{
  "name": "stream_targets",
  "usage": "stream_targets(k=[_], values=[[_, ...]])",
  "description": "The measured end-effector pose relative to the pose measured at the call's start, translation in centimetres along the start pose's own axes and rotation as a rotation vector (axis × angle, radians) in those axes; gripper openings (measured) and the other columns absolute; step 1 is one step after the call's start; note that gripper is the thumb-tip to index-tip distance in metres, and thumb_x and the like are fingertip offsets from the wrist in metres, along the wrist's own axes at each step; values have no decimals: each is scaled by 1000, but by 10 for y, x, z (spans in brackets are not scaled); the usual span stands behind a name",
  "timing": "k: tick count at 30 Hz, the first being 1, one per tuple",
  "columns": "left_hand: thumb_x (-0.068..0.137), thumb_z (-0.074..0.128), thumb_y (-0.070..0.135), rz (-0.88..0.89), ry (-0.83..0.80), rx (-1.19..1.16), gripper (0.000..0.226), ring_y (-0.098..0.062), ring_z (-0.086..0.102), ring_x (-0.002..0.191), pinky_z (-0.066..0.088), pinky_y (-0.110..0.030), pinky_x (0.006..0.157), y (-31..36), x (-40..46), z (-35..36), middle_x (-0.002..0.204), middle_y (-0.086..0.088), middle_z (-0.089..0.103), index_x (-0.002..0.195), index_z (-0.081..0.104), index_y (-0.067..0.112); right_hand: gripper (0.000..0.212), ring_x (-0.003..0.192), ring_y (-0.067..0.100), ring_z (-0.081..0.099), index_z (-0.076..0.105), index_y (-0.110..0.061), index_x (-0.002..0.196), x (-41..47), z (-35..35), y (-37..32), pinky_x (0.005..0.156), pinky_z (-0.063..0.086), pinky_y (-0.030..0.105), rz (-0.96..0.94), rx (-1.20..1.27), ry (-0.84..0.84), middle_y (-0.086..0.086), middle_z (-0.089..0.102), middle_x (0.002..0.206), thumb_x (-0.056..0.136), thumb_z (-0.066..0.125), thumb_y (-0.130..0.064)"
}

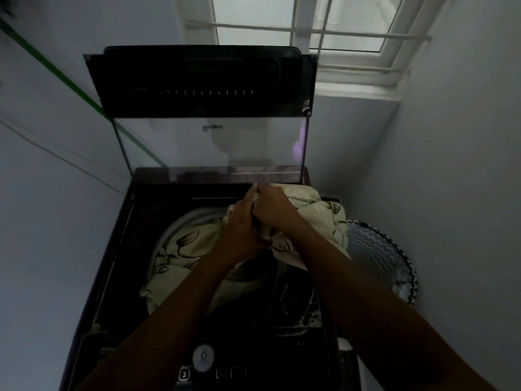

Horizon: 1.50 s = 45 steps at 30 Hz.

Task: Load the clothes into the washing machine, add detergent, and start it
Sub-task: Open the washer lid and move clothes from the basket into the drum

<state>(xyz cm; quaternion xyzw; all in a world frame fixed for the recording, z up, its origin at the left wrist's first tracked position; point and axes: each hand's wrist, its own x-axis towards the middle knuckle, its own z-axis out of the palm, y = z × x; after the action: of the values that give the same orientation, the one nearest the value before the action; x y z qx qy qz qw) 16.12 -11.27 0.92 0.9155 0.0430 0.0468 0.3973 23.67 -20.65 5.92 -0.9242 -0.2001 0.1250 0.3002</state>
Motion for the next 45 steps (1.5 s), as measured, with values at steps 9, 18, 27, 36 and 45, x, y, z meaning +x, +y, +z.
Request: stream_targets(k=[9,18,27,36,45], values=[[59,78,22,-65,51,153,118,-28,56,119,50,-47,94,-51,-34,-46,136,-11,51,154,9,36,16,86,43,61,59,13,95,-5,53,-44,70,43,40,-114,117,-237,32,63,94,87,52,1],[80,56,46,-143,153,369,60,-29,55,99,48,-40,88,-92,-57,-10,111,-10,60,134,54,19,62,120,28,53,51,-7,133,-10,64,-10,102,41,36,-135,-20,-677,15,55,132,77,72,-22],[71,58,35,-391,47,319,70,-38,52,113,47,-43,95,-111,-49,-4,127,-18,49,140,43,31,62,127,49,28,24,-19,147,-60,50,51,85,42,61,350,-699,-84,24,19,149,91,47,-32],[61,66,58,-460,-256,20,111,-21,37,138,29,-26,110,-112,-59,-26,149,-1,38,154,21,18,29,98,37,60,52,-12,119,-20,81,29,83,51,43,101,-167,124,19,59,113,91,46,-15],[87,63,50,-696,-549,171,104,-32,14,148,13,-39,121,-133,-73,-35,161,-17,6,154,-3,4,68,139,36,26,37,-24,144,-39,167,-20,108,32,52,-95,-109,-277,10,37,148,81,62,-20]])
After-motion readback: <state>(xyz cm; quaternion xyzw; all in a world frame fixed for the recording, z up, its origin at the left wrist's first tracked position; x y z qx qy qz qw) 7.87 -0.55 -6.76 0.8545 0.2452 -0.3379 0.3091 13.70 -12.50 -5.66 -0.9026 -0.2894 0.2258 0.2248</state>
